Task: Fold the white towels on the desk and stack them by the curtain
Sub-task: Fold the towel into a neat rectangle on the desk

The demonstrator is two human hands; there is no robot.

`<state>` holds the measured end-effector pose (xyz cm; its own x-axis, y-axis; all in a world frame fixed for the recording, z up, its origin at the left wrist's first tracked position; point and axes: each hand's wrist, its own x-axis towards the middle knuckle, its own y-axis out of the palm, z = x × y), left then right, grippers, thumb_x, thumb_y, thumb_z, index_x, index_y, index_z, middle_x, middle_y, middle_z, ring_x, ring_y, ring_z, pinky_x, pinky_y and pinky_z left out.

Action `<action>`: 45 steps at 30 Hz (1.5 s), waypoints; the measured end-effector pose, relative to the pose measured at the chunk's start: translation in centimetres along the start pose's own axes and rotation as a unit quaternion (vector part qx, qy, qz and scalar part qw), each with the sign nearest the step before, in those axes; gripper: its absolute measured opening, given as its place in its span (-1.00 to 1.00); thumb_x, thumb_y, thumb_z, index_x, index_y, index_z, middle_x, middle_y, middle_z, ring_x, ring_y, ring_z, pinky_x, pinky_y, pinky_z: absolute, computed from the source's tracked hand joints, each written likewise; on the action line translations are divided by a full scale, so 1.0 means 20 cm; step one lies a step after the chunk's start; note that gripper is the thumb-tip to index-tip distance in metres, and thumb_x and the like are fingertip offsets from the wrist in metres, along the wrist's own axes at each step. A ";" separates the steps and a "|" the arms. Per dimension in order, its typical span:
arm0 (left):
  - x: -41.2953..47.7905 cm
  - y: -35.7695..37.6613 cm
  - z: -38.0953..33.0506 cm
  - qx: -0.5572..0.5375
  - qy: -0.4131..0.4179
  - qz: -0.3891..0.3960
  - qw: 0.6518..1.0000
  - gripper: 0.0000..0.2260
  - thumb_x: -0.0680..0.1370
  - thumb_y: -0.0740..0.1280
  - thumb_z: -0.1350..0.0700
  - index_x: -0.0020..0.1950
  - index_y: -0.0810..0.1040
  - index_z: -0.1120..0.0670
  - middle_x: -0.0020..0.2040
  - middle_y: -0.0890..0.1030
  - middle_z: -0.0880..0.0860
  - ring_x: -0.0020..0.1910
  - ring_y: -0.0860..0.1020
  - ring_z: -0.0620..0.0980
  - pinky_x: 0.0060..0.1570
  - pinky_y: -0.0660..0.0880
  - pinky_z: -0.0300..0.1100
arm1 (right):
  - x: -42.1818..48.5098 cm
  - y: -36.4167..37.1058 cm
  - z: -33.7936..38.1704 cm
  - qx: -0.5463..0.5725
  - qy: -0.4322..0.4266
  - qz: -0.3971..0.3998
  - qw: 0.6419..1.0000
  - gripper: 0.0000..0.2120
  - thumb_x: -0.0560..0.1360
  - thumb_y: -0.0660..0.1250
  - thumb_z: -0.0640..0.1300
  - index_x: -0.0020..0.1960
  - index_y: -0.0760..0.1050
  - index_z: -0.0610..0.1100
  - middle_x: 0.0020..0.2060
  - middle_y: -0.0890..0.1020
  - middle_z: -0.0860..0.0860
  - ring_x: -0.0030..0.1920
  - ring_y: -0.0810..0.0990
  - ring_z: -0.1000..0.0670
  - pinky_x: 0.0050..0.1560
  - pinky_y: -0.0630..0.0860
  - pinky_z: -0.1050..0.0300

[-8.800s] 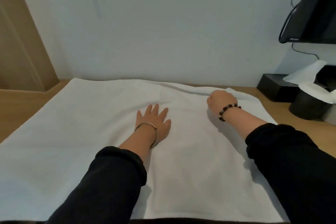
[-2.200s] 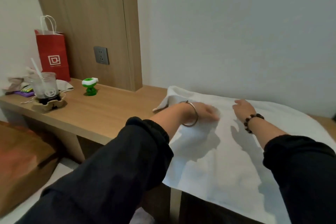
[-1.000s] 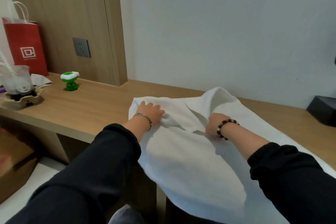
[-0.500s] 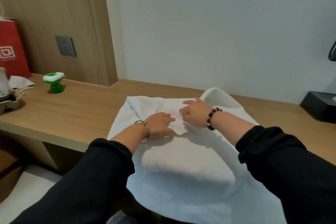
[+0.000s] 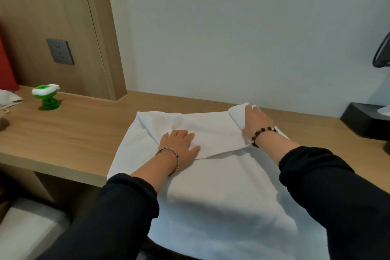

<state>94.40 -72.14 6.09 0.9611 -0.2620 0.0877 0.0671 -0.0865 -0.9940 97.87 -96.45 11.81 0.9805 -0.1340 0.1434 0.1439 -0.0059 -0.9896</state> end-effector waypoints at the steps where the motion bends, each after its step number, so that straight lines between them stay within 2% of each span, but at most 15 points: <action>1: 0.00 0.00 0.00 0.001 0.000 0.000 1.000 -0.48 0.58 -0.01 -0.21 0.50 0.18 -0.06 0.49 0.21 -0.05 0.47 0.13 -0.01 0.41 0.10 0.01 | 0.01 0.02 -0.01 0.059 0.017 -0.009 0.998 -0.32 0.48 0.29 -0.18 0.49 0.04 -0.13 0.25 0.43 -0.12 0.10 0.53 -0.16 -0.09 0.48 0.01; 5: 0.00 0.01 0.01 -0.011 -0.009 -0.005 1.000 -0.52 0.59 0.00 -0.17 0.50 0.19 -0.08 0.50 0.19 -0.06 0.48 0.11 -0.02 0.43 0.04 0.04 | 0.02 0.06 -0.05 0.268 0.110 -0.056 0.956 -0.60 0.47 0.24 -0.27 0.30 0.38 -0.18 0.00 0.58 -0.14 -0.03 0.56 -0.17 -0.18 0.40 0.12; 8: 0.01 0.01 0.01 -0.023 -0.012 -0.004 1.000 -0.56 0.62 -0.02 -0.09 0.50 0.18 -0.09 0.52 0.17 -0.05 0.49 0.10 -0.03 0.43 0.01 0.04 | 0.00 0.05 -0.12 0.443 0.217 -0.163 0.855 -0.85 0.43 0.24 -0.28 -0.01 0.50 -0.23 -0.14 0.59 -0.12 -0.14 0.57 -0.15 -0.28 0.35 0.17; 11: 0.03 0.00 0.02 -0.022 -0.024 0.001 0.999 -0.57 0.63 -0.05 -0.01 0.52 0.14 -0.09 0.53 0.14 -0.04 0.50 0.07 -0.03 0.45 -0.01 0.05 | -0.05 0.05 -0.19 0.544 0.310 -0.227 0.746 -0.67 0.43 0.22 -0.34 0.17 0.35 -0.14 -0.09 0.51 -0.06 -0.28 0.48 0.01 -0.39 0.31 0.20; 16: 0.04 0.00 0.02 -0.034 -0.041 -0.001 0.999 -0.55 0.60 -0.02 0.11 0.51 0.17 -0.07 0.51 0.17 -0.02 0.50 0.09 -0.02 0.46 -0.02 0.03 | -0.13 0.10 -0.22 0.581 0.354 -0.259 0.686 -0.42 0.45 0.19 -0.40 0.40 0.20 -0.05 -0.05 0.47 -0.02 -0.17 0.52 -0.06 -0.40 0.34 0.20; 18: 0.04 -0.01 0.02 -0.049 -0.049 -0.002 0.998 -0.53 0.58 -0.01 0.14 0.50 0.19 -0.06 0.51 0.18 -0.02 0.50 0.08 -0.02 0.47 -0.04 0.01 | -0.14 0.10 -0.22 0.543 0.336 -0.261 0.724 -0.39 0.44 0.20 -0.39 0.42 0.17 -0.05 0.09 0.49 -0.06 -0.08 0.53 -0.12 -0.33 0.40 0.18; 21: 0.02 -0.03 0.00 -0.035 -0.057 0.015 0.998 -0.53 0.57 -0.01 0.13 0.49 0.21 -0.06 0.49 0.22 -0.02 0.48 0.12 -0.02 0.47 -0.05 0.05 | -0.16 0.11 -0.23 0.257 0.216 -0.181 0.924 -0.16 0.37 0.35 -0.35 0.51 -0.01 -0.06 0.31 0.35 -0.15 0.23 0.42 -0.19 0.10 0.44 -0.04; 23: 0.04 -0.08 -0.02 0.046 -0.046 0.036 0.997 -0.57 0.55 0.00 0.06 0.41 0.33 -0.04 0.39 0.35 0.00 0.41 0.24 0.01 0.45 -0.06 0.13 | -0.16 0.09 -0.22 0.020 0.138 -0.138 0.980 -0.08 0.39 0.38 -0.27 0.54 -0.13 0.00 0.40 0.22 -0.17 0.36 0.26 -0.19 0.30 0.30 -0.10; 25: 0.09 -0.17 -0.06 0.115 -0.044 0.059 0.991 -0.60 0.56 -0.02 -0.06 0.27 0.46 -0.02 0.27 0.48 0.02 0.33 0.36 0.04 0.41 -0.07 0.19 | -0.13 0.05 -0.19 -0.148 0.041 -0.097 0.983 -0.20 0.44 0.33 -0.19 0.54 -0.04 0.03 0.51 -0.04 -0.18 0.49 0.00 -0.22 0.45 0.05 -0.24; 27: 0.16 -0.23 -0.12 0.111 -0.061 0.066 0.990 -0.57 0.57 -0.02 -0.14 0.24 0.49 0.00 0.24 0.51 0.04 0.29 0.40 0.08 0.39 0.04 0.16 | -0.10 0.02 -0.17 -0.232 -0.048 -0.045 0.971 -0.38 0.45 0.29 -0.12 0.47 0.19 -0.04 0.53 -0.01 -0.15 0.53 -0.08 -0.18 0.45 -0.11 -0.27; 31: 0.22 -0.14 -0.24 0.042 -0.052 0.021 0.998 -0.54 0.57 0.04 -0.13 0.41 0.30 0.04 0.38 0.31 0.14 0.37 0.25 0.14 0.31 0.20 0.08 | -0.06 0.00 -0.14 -0.193 -0.113 0.001 0.975 -0.72 0.45 0.15 -0.10 0.13 0.46 -0.09 0.10 0.55 -0.05 0.17 0.47 -0.06 0.43 0.11 -0.05; 34: 0.24 -0.04 -0.28 0.031 0.004 -0.018 0.999 -0.48 0.61 -0.04 -0.11 0.54 0.00 0.01 0.55 0.00 0.13 0.52 -0.06 0.17 0.45 0.00 0.09 | -0.01 0.01 -0.08 -0.138 -0.089 0.002 0.986 -0.79 0.52 0.07 -0.09 -0.12 0.46 -0.09 -0.09 0.62 -0.04 -0.17 0.49 -0.05 0.13 0.34 0.04; 37: 0.28 0.00 -0.27 0.013 0.083 0.010 0.996 -0.49 0.62 -0.07 -0.08 0.56 -0.13 -0.07 0.57 -0.18 0.04 0.53 -0.24 0.08 0.46 -0.18 0.04 | 0.08 0.03 -0.01 -0.132 -0.036 -0.021 0.990 -0.84 0.56 0.10 -0.08 -0.02 0.43 -0.09 -0.14 0.61 0.00 -0.23 0.45 -0.04 -0.16 0.30 0.11; 42: 0.32 0.04 -0.24 0.002 0.074 0.061 0.995 -0.48 0.61 -0.08 -0.15 0.54 -0.19 -0.17 0.56 -0.23 -0.06 0.52 -0.27 -0.02 0.47 -0.17 0.11 | 0.20 0.03 0.03 -0.156 0.030 0.032 0.987 -0.76 0.51 0.28 -0.08 0.15 0.50 -0.12 0.00 0.57 -0.04 0.02 0.55 -0.07 0.02 0.44 0.07; 45: 0.32 0.04 -0.23 -0.006 0.076 0.063 0.995 -0.47 0.60 -0.08 -0.17 0.54 -0.19 -0.19 0.56 -0.23 -0.07 0.52 -0.27 -0.04 0.46 -0.17 0.11 | 0.26 0.03 -0.03 -0.056 0.044 -0.006 0.997 -0.82 0.55 0.22 -0.15 0.09 0.53 -0.15 -0.04 0.58 -0.06 -0.03 0.56 -0.09 -0.09 0.45 0.08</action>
<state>99.33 -78.33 6.11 0.9097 -0.4144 -0.0268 -0.0544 -0.0550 -0.9970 102.87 -97.78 12.00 0.9626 -0.2195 0.1587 0.1354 -0.1175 -0.9838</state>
